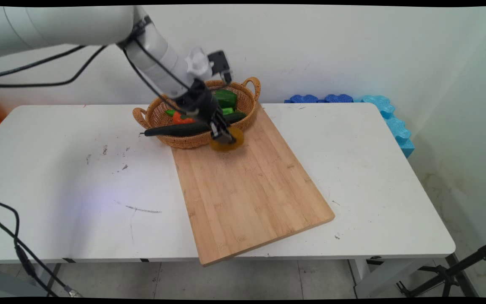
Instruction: Place the picked object in the vegetable basket
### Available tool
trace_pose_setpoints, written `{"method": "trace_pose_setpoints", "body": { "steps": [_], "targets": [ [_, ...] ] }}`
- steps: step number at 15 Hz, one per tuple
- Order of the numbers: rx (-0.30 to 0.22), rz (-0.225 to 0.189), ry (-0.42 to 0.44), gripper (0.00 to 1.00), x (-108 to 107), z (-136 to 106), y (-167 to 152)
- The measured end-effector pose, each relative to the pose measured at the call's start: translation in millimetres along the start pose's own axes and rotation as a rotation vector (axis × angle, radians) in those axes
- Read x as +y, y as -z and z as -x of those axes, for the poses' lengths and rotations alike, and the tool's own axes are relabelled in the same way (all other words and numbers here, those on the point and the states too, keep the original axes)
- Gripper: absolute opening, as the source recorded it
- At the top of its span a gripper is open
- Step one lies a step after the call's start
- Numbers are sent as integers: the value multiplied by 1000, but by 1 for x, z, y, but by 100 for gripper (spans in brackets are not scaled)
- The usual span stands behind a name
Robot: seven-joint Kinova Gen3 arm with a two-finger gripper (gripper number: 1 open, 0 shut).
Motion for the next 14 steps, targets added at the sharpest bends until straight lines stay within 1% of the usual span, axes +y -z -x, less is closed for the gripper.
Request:
{"method": "trace_pose_setpoints", "body": {
  "steps": [5, 7, 8, 11, 14],
  "targets": [
    [25, -73, 18, 0, -57, -6, 9],
    [27, -94, 16, 0, -75, -6, 8],
    [27, -102, 15, 0, -82, -6, 7],
    [23, -138, -1, 0, -116, -4, 1],
    [8, -159, -28, 0, -146, 0, -11]
  ]
}}
